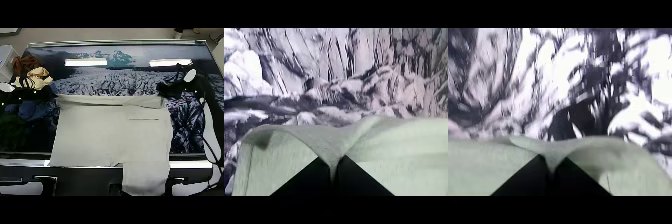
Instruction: Fold the clothes and pants, and hang the long-sleeved shirts on hangers.
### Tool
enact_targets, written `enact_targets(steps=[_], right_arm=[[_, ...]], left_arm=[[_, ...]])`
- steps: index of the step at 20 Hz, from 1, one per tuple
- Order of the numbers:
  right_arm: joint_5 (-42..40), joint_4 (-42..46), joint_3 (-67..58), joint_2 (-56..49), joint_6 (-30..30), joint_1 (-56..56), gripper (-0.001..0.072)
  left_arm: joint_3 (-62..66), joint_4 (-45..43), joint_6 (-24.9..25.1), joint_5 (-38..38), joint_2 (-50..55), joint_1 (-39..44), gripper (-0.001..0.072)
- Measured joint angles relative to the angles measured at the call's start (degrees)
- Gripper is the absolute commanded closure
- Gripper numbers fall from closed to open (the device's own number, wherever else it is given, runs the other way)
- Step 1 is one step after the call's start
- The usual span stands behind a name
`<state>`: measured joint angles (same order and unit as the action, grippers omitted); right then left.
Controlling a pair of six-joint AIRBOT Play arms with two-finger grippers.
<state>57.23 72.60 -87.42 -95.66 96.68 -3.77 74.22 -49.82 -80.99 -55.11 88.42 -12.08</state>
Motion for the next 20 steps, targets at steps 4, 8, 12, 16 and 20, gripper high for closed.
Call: enact_targets(steps=[4,8,12,16,20], right_arm=[[-16.63,-0.42,-0.81,-2.84,3.76,0.31,0.0669],[-21.03,-0.31,-1.01,-6.29,5.97,0.33,0.0669],[-19.19,-0.20,-1.53,-8.79,7.85,0.13,0.0669],[-10.56,-0.61,-5.84,-6.49,5.44,-2.49,0.0668],[10.21,0.09,-7.85,-2.80,1.03,-5.97,0.0668]], left_arm=[[4.13,1.42,-0.02,7.93,4.46,1.36,0.0687],[5.81,1.68,-0.02,11.87,8.37,2.91,0.0686],[6.56,1.68,-0.02,12.68,10.82,4.57,0.0685],[10.78,1.81,2.29,5.46,10.16,2.97,0.0685],[13.73,0.42,4.11,-11.52,9.09,0.44,0.0685]])
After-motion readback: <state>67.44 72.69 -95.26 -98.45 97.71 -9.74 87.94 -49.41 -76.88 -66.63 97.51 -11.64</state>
